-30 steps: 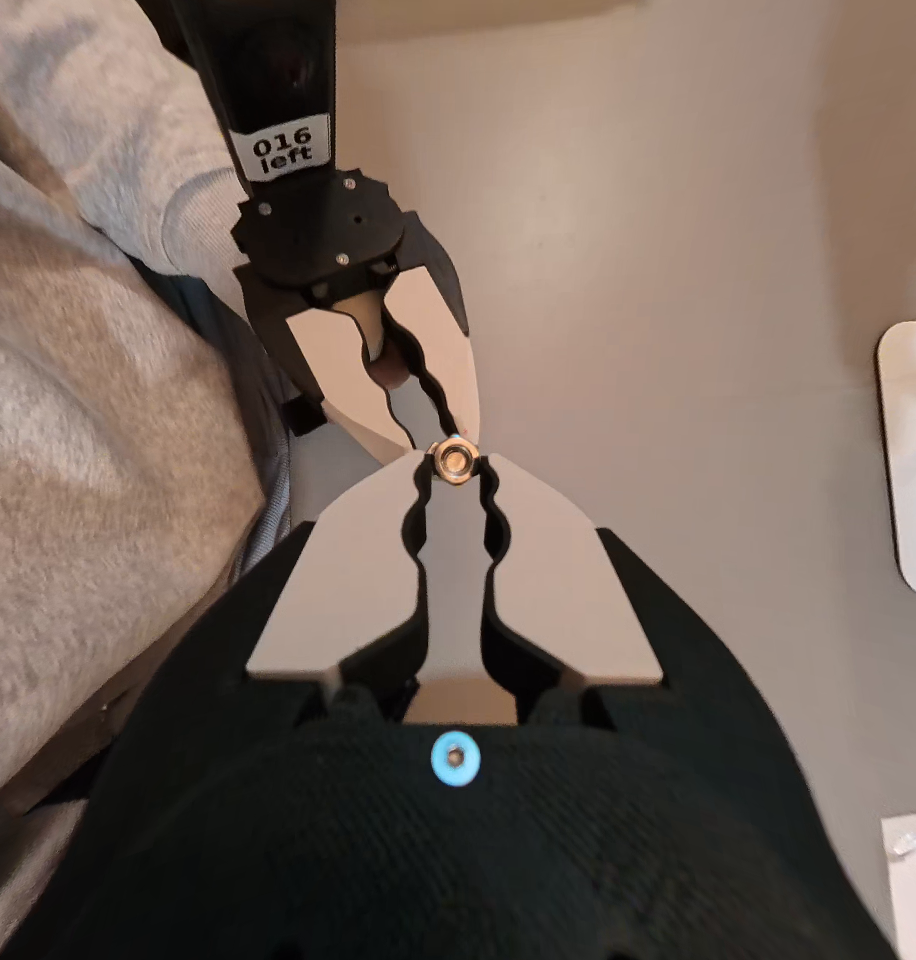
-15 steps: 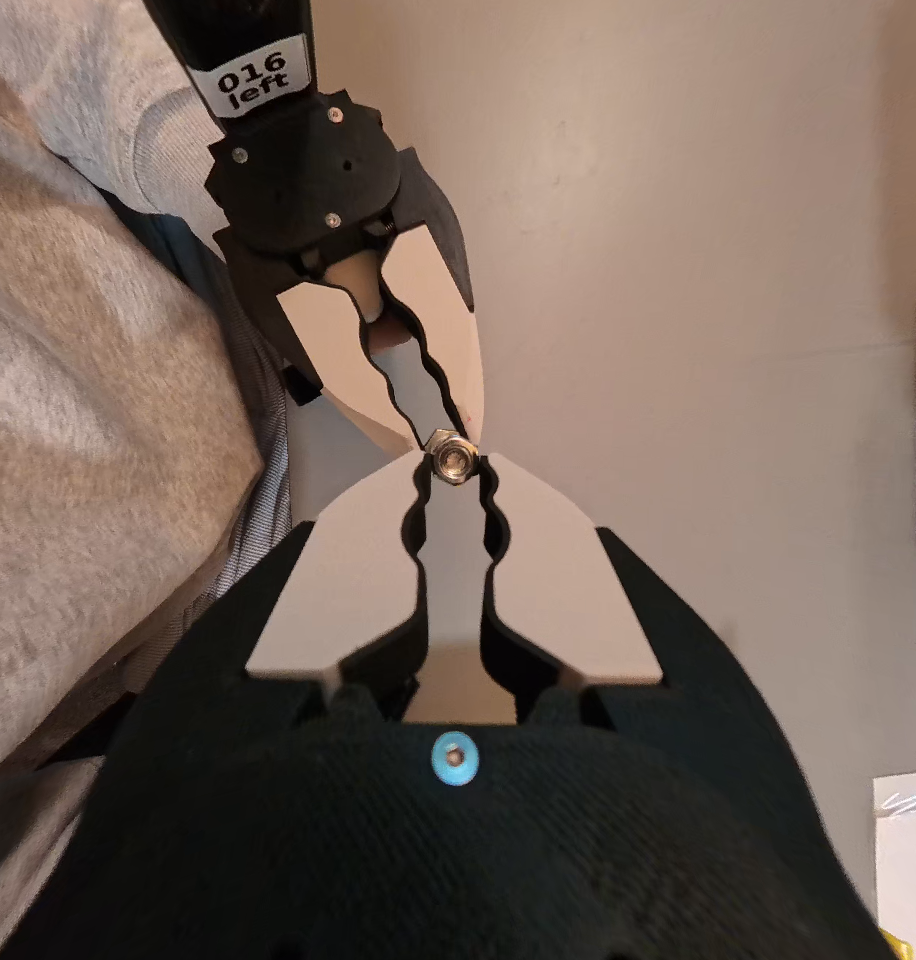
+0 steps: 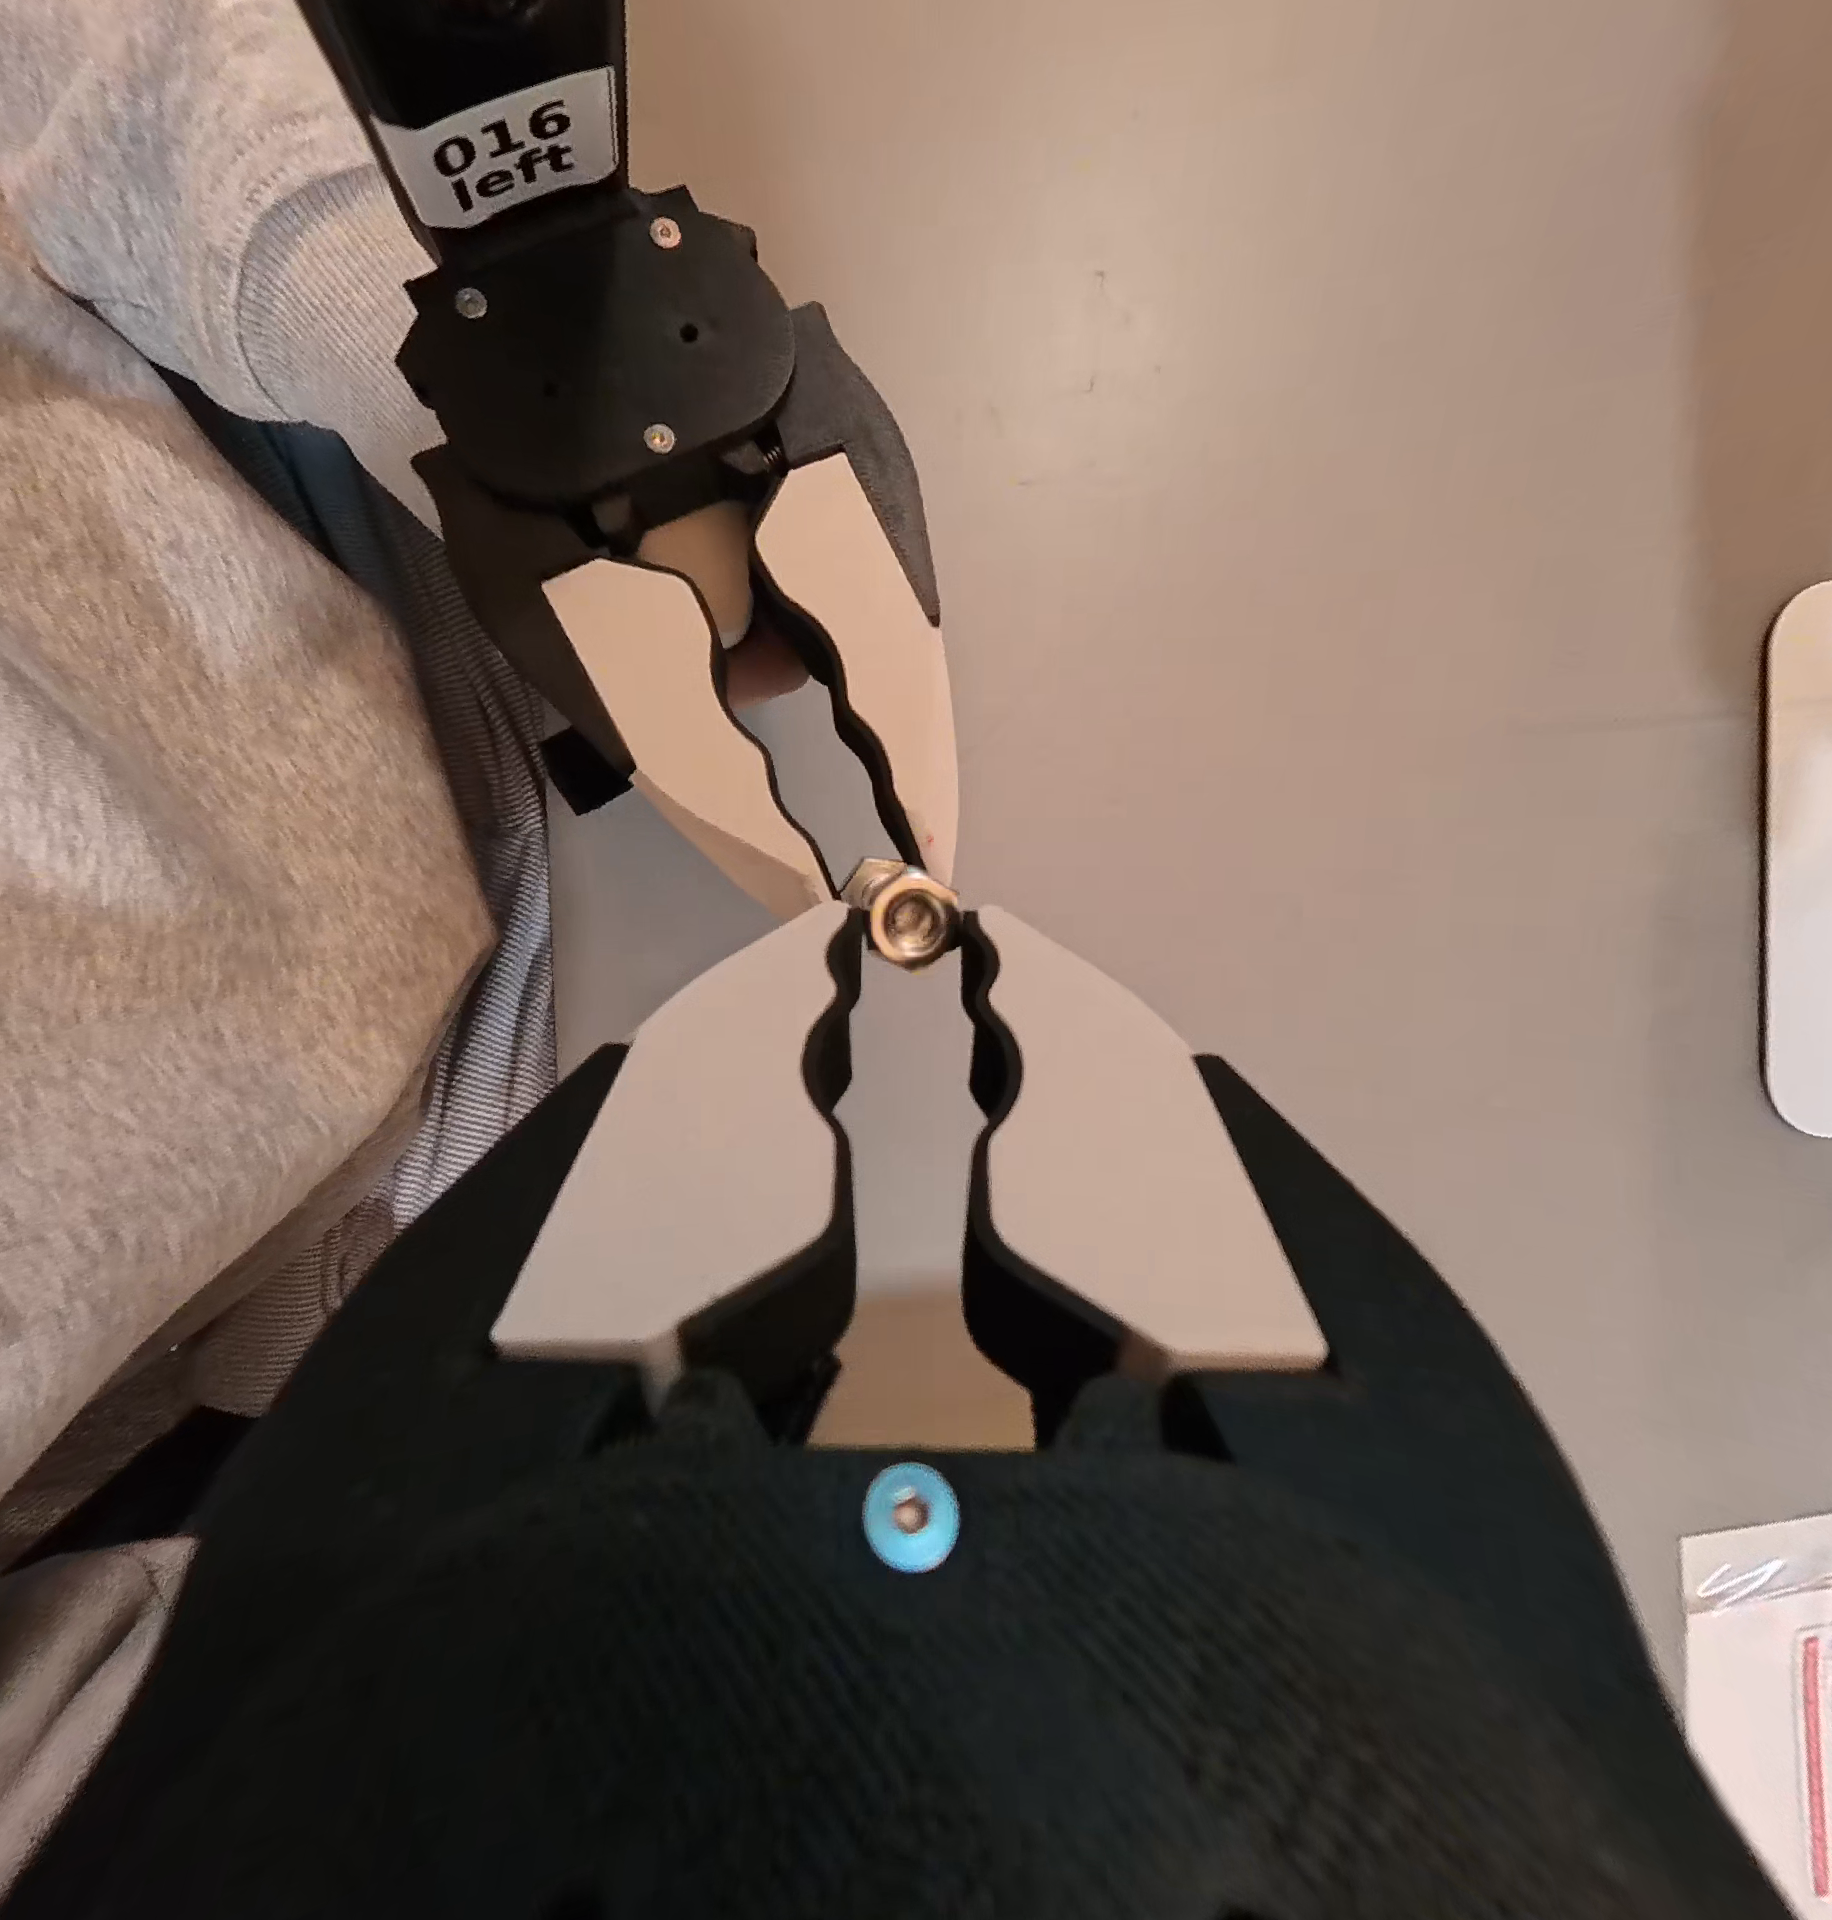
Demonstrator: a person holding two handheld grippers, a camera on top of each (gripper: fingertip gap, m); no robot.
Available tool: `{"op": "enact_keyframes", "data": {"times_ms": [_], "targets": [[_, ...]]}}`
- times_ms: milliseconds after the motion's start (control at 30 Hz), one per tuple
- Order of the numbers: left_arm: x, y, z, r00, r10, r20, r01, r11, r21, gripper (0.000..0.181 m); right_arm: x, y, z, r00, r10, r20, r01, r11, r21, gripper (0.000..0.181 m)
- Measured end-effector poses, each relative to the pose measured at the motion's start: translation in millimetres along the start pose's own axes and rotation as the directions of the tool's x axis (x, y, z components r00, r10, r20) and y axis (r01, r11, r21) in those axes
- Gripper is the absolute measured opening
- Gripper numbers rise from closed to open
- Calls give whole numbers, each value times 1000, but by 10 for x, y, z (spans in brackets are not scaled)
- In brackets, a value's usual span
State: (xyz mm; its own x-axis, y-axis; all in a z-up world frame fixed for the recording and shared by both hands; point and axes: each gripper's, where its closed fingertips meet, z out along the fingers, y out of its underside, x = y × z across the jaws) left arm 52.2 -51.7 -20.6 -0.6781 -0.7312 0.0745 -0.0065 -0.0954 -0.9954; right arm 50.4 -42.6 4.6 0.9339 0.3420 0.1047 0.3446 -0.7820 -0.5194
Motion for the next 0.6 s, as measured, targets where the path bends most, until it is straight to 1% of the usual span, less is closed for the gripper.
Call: {"op": "enact_keyframes", "data": {"times_ms": [100, 200, 267, 367, 433, 500, 567, 600], "targets": [[-7, -16, -6, 1000, -3, 1, 3, 1000, 8, 18, 14, 5, 2, 1000, -1, -9, 1, 1000, -1, 21], [1, -21, -7, 1000, -4, -3, 4, 1000, 12, 18, 3, -15, 4, 1000, 1, 6, -1, 1000, 15, 19], [-2, -22, -7, 1000, -3, -2, 3, 1000, 13, 18, 20, -15, -5, 1000, 1, -3, -1, 1000, 16, 21], [-15, -34, -14, 1000, -5, 3, 5, 1000, 19, 18, 27, -70, -87, 1000, -4, -12, 5, 998, 60, 22], [-17, -31, -14, 1000, -9, 0, 9, 1000, 19, 18, 31, -135, -185, 1000, -3, -20, 5, 993, 120, 23], [-27, -36, -20, 1000, -4, 6, 4, 1000, 25, 18, 19, -212, -291, 1000, 8, -20, -3, 977, 214, 25], [-34, -57, -31, 1000, 3, 9, -3, 999, 35, 18, 17, -325, -395, 999, 17, -32, -4, 929, 369, 32], [-39, -70, -38, 1000, 3, 12, -3, 999, 42, 18, 29, -393, -451, 999, 28, -45, -4, 888, 460, 34]]}}
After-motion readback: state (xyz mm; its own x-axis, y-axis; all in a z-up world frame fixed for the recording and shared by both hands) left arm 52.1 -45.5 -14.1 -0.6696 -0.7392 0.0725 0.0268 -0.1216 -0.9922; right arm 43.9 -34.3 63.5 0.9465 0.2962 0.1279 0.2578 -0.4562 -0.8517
